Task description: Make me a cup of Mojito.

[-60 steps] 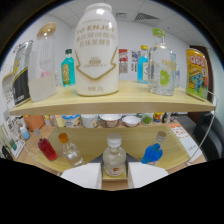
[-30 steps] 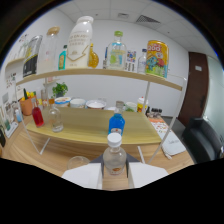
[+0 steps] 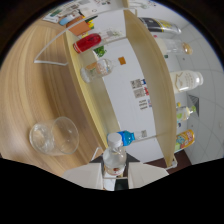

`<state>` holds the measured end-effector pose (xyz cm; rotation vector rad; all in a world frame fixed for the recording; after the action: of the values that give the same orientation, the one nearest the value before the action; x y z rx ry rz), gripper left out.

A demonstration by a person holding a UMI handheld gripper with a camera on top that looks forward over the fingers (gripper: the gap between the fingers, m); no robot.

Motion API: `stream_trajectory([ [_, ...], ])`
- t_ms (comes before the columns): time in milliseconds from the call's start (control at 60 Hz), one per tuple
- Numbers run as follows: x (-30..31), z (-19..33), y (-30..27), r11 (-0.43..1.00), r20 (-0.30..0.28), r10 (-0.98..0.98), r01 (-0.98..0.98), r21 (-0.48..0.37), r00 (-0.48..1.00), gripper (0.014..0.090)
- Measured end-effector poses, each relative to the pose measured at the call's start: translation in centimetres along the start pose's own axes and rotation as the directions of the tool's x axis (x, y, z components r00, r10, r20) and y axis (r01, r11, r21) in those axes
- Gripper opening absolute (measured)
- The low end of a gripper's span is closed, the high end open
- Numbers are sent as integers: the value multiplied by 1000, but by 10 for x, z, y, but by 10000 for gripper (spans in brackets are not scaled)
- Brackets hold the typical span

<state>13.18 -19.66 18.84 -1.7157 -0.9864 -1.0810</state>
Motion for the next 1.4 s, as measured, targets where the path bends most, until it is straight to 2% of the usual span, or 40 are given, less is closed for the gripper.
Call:
stream_trajectory([
  [200, 2, 2, -24, 928, -60, -364, 368, 59, 929, 337],
  [317, -4, 7, -23, 841, -62, -534, 538, 56, 843, 335],
  [433, -4, 9, -21, 731, -88, -675, 680, 49, 732, 335],
  [533, -10, 10, -15, 650, -80, -755, 759, 50, 651, 335],
  [633, -12, 8, -16, 591, -102, -799, 805, 56, 593, 338],
  [833, -3, 6, -18, 655, -93, -749, 754, 50, 656, 336],
  [917, 4, 1, -22, 736, -91, -668, 674, 66, 738, 337],
  [967, 9, -5, -24, 818, -67, -567, 571, 73, 821, 338],
  [1050, 19, -21, -26, 959, -15, -263, 264, 101, 965, 337],
  [1117, 26, -35, -29, 992, 37, 23, -28, 123, 999, 338],
  [1217, 38, -53, -25, 912, 108, 370, -383, 144, 923, 339],
  [1317, 32, -55, -10, 749, 190, 633, -656, 93, 750, 340],
  [1400, 17, -47, 4, 609, 245, 765, -793, 28, 596, 338],
])
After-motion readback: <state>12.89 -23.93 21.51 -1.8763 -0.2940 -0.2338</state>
